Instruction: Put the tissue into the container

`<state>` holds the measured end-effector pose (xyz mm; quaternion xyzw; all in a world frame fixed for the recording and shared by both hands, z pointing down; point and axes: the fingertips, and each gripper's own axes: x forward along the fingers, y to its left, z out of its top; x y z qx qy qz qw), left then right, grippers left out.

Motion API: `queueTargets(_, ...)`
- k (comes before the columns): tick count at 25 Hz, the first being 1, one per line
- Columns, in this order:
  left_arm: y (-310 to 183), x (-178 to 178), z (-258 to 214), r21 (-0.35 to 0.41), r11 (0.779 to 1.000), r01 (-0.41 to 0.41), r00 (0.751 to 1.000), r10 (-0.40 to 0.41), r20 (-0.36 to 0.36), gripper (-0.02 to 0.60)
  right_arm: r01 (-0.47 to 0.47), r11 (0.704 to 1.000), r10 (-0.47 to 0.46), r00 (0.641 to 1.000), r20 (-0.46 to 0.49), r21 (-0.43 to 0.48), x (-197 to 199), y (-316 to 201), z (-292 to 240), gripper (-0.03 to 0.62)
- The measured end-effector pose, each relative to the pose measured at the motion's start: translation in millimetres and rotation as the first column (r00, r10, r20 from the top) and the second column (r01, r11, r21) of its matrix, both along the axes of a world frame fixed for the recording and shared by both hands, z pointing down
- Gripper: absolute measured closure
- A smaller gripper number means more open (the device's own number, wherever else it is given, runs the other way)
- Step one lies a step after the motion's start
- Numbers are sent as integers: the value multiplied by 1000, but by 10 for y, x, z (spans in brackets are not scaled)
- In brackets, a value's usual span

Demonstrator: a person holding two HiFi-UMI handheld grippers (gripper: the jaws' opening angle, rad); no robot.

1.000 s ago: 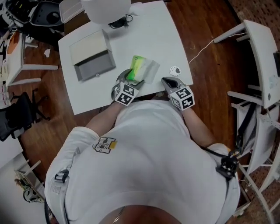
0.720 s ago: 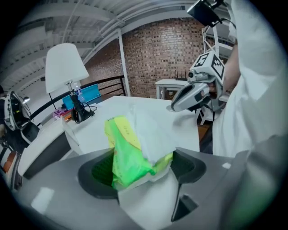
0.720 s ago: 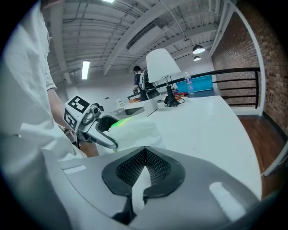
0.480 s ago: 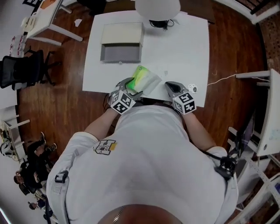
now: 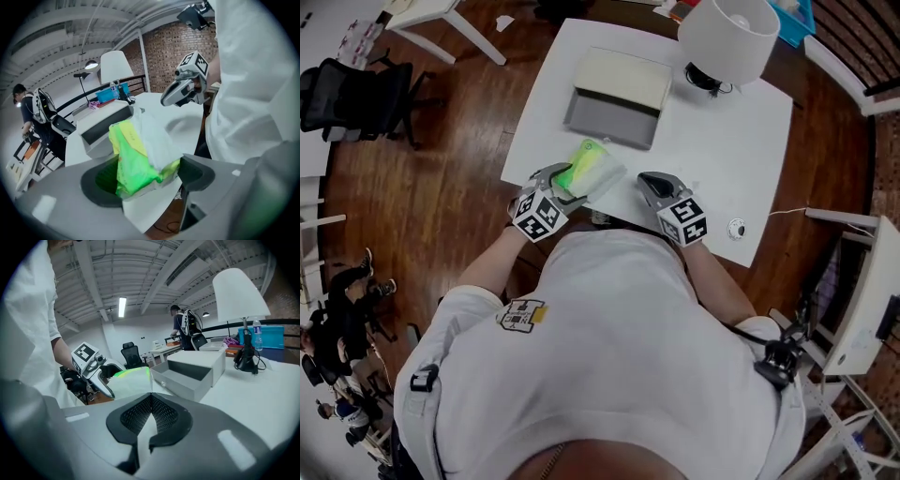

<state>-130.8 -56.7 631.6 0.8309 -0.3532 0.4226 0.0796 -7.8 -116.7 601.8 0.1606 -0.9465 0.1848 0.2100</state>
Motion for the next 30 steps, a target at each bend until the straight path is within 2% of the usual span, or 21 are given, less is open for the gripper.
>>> queueTargets(4, -76, -238, -155, 28, 990, -136, 990, 136, -17, 230, -2, 1000, 2, 1000, 10, 17, -388, -23, -104, 594)
queueTargets(7, -182, -336, -401, 61, 955, -291, 956, 293, -31, 230, -14, 999, 14, 1000, 16, 41, -577, -35, -213, 594)
queueTargets(11, -467, -441, -690, 90, 866, -492, 870, 493, 14, 230, -75, 993, 72, 997, 35, 93, -668, -169, -421, 594)
queueTargets(14, -817, -477, -810, 87, 792, -604, 797, 599, 79, 230, -140, 982, 136, 990, 44, 125, -634, -318, -549, 594)
queueTargets(18, -1234, -388, -876, 93, 693, -714, 698, 698, 161, 230, -230, 959, 226, 973, 44, 165, -479, -439, -647, 594)
queueTargets(21, -1508, -318, -865, 92, 626, -774, 626, 736, 258, 230, -293, 938, 290, 956, 42, 183, -329, -511, -689, 594)
queueTargets(23, -1687, -275, -859, 86, 596, -798, 592, 749, 299, 230, -328, 926, 326, 944, 43, 186, -238, -566, -702, 594)
queueTargets(26, -1842, -190, -788, 67, 561, -825, 551, 773, 315, 230, -371, 910, 371, 928, 40, 185, -110, -623, -684, 594)
queueTargets(30, -1778, -125, -549, 9, 510, -860, 485, 811, 327, 230, -409, 897, 410, 912, 33, 167, -7, -625, -625, 594)
